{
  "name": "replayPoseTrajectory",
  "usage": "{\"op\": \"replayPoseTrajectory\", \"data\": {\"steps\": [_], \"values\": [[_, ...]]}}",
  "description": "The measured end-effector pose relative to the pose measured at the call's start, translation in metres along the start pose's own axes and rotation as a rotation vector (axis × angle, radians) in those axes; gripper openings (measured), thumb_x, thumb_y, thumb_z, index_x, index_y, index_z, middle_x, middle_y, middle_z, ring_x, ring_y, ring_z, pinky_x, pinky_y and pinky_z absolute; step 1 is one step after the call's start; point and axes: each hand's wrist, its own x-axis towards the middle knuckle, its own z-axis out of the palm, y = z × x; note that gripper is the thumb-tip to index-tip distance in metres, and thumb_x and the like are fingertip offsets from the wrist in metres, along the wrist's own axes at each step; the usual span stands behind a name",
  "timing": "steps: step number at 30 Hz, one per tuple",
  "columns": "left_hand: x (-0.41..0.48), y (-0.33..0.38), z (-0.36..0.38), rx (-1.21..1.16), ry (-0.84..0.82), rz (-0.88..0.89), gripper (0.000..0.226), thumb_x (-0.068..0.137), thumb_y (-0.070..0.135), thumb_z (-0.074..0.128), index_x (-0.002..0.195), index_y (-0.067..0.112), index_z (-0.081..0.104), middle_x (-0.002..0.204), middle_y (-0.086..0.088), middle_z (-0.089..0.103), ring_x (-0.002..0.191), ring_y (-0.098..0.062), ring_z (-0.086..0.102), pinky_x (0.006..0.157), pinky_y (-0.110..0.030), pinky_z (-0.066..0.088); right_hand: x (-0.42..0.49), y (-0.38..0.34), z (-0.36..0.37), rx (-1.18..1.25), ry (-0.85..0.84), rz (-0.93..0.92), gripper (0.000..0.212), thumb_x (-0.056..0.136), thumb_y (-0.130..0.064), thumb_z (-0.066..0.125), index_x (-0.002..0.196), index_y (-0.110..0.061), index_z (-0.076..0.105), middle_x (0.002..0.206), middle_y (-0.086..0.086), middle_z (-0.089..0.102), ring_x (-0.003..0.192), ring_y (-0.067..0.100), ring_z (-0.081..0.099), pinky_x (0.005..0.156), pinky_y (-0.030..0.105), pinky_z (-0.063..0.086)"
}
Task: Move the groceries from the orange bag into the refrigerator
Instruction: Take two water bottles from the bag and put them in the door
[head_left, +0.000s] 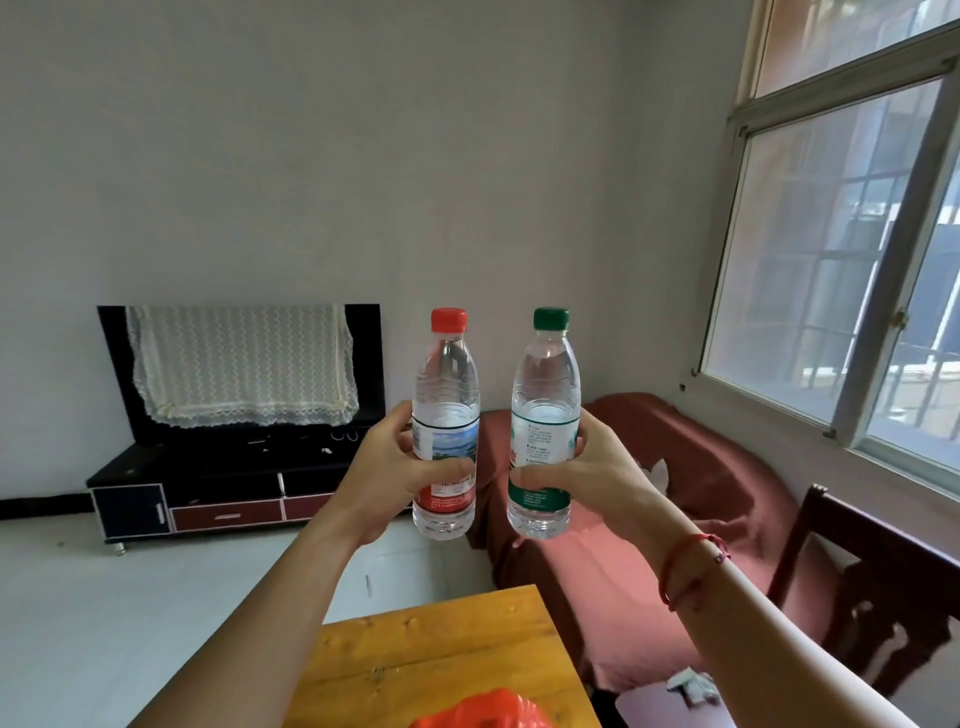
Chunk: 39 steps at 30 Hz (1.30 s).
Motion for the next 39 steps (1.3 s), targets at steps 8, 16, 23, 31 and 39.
{"op": "replayPoseTrajectory", "data": {"steps": [8,16,23,31,39], "values": [[-0.044,0.005,-0.031,0.048,0.172,-0.012,0.06,0.067,-0.008,0.082,0.117,0.019,0.062,0.099,-0.005,0.076,0.094,-0.021,0.073,0.081,-0.035,0.058,0.002,-0.003,0.042,-0.021,-0.191,-0.053,0.058,0.062,-0.01,0.093,0.11,-0.022,0.063,0.098,-0.003,0.077,0.09,0.012,0.074,0.082,0.033,0.06],[-0.12,0.018,-0.102,0.143,0.434,-0.052,0.059,0.065,-0.005,0.085,0.114,0.02,0.063,0.098,0.001,0.075,0.095,-0.016,0.071,0.079,-0.03,0.057,-0.006,-0.03,0.138,0.052,-0.4,-0.13,0.062,0.065,-0.012,0.092,0.118,-0.02,0.058,0.104,-0.004,0.074,0.096,0.012,0.072,0.084,0.031,0.06],[-0.218,0.04,-0.173,0.23,0.688,-0.104,0.064,0.063,-0.004,0.087,0.114,0.023,0.061,0.096,0.007,0.075,0.091,-0.011,0.072,0.078,-0.028,0.056,-0.046,-0.064,0.239,0.123,-0.627,-0.169,0.066,0.065,-0.008,0.091,0.118,-0.023,0.056,0.107,-0.005,0.072,0.098,0.011,0.07,0.084,0.03,0.057],[-0.352,0.076,-0.226,0.311,0.941,-0.165,0.062,0.065,-0.005,0.085,0.112,0.026,0.061,0.097,0.006,0.076,0.089,-0.012,0.073,0.077,-0.028,0.058,-0.125,-0.114,0.349,0.227,-0.869,-0.195,0.061,0.069,-0.015,0.09,0.119,-0.026,0.057,0.107,-0.006,0.072,0.096,0.009,0.071,0.083,0.027,0.06],[-0.463,0.112,-0.243,0.389,1.224,-0.211,0.063,0.068,-0.004,0.084,0.115,0.03,0.06,0.101,0.003,0.076,0.093,-0.017,0.073,0.083,-0.037,0.058,-0.195,-0.159,0.44,0.329,-1.145,-0.214,0.059,0.069,-0.007,0.089,0.115,-0.028,0.057,0.103,-0.007,0.072,0.095,0.011,0.07,0.09,0.036,0.058]]}}
